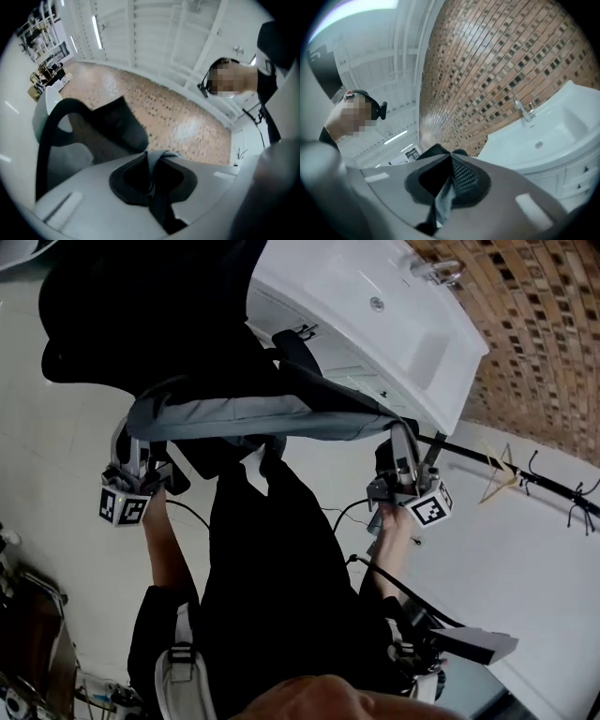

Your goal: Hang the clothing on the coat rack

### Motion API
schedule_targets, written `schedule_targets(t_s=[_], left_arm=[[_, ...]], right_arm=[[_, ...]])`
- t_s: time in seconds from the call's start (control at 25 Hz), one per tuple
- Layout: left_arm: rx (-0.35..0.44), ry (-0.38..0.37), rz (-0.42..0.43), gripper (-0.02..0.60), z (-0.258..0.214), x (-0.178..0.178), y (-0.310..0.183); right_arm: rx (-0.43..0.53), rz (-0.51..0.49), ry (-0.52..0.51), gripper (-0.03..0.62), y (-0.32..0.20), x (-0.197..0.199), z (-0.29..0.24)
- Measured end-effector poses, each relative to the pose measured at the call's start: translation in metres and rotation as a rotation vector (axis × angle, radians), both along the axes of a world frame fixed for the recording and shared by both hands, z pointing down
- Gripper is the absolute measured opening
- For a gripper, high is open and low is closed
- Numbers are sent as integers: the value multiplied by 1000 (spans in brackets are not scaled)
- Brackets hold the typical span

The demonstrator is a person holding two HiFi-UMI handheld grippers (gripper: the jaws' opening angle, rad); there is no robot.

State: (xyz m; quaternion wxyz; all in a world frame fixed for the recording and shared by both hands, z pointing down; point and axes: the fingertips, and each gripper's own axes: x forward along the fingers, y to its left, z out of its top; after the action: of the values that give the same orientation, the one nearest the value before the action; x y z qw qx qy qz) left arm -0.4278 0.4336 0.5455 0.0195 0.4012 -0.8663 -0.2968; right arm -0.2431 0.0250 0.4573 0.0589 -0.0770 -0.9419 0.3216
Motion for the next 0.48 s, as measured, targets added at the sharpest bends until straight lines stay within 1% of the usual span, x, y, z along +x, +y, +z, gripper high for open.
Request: schedule_targets(t_s=[0.08, 0.12, 0.2, 0.24, 0.32, 0.36, 0.4, 0.48], left_arm=[[118, -137, 41, 15, -71, 5, -16], [174, -204, 87, 15, -102, 8, -31], [291, -308, 227, 15, -155, 15, -77], [354, -341, 315, 15, -176, 20, -106], [464, -374, 480, 15, -214, 40, -171], [504, -382, 545, 15, -233, 57, -204], [540, -382, 604, 15, -252, 79, -237], [613, -361, 721, 15, -289, 135, -308]], right_arm=[[-11, 77, -72, 5, -23, 34, -28], [-4, 126, -111, 5, -34, 55, -43], [36, 240, -196, 5, -57, 104, -74], [64, 305, -239, 5, -68, 132, -89], [112, 421, -325, 5, -91, 190, -118], [129, 465, -363, 5, -106, 222, -131], [146, 503, -396, 5, -124, 255, -143], [191, 579, -445, 5, -160, 333, -165]])
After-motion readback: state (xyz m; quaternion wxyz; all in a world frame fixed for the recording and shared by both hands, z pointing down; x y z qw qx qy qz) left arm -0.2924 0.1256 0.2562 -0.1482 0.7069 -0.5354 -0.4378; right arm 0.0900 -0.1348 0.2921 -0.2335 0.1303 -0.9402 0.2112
